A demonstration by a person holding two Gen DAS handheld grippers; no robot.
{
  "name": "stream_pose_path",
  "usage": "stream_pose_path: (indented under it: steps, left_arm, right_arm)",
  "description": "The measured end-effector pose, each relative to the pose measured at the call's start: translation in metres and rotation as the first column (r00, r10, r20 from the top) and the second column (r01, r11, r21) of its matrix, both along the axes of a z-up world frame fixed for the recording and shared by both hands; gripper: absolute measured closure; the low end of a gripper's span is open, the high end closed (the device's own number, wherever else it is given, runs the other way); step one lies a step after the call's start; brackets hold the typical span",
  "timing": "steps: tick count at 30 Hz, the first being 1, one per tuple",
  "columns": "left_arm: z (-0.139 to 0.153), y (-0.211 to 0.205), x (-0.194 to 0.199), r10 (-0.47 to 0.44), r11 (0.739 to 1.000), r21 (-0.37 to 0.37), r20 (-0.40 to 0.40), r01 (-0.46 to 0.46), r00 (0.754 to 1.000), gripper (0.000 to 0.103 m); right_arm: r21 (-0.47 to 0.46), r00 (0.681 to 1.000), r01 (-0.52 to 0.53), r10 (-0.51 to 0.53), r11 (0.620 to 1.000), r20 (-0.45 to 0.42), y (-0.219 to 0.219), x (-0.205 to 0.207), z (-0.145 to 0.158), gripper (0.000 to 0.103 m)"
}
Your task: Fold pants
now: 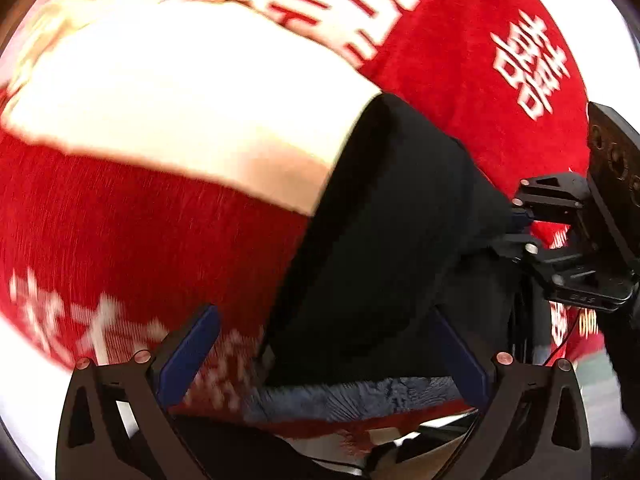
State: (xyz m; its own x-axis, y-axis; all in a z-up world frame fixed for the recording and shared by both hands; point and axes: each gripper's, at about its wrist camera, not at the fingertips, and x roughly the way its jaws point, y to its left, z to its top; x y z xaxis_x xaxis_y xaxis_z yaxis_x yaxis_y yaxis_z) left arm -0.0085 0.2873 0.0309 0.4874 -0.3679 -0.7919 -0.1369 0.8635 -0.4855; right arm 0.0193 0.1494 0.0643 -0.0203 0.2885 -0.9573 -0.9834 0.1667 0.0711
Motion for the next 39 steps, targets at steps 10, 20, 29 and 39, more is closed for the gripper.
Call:
stream_pose_path:
  steps: [10, 20, 29, 39]
  left_arm:
    - [-0.013, -0.068, 0.053, -0.372, 0.928, 0.010, -0.041, 0.373, 0.927, 0.000]
    - [-0.007, -0.057, 0.044, -0.253, 0.965, 0.019, -0.175, 0.260, 0.951, 0.074]
    - [0.038, -0.083, 0.033, -0.266, 0.947, 0.142, -0.159, 0.289, 0.951, 0.079]
    - [0.095, -0.117, 0.025, -0.288, 0.929, 0.207, -0.118, 0.308, 0.950, 0.080]
  right_arm:
    - [0.040, 1.000, -0.001, 0.000, 0.999, 0.018, -0.009, -0.008, 0.021, 0.087]
    - [-0.020, 0.988, 0.154, -0.153, 0.988, 0.022, -0.051, 0.016, 0.034, 0.035]
    - [-0.360, 0.994, 0.025, 0.015, 0.933, 0.109, -0.131, -0.027, -0.020, 0.035]
    - [-0.196, 0.994, 0.084, -0.068, 0.977, 0.086, -0.126, -0.019, -0.014, 0.025]
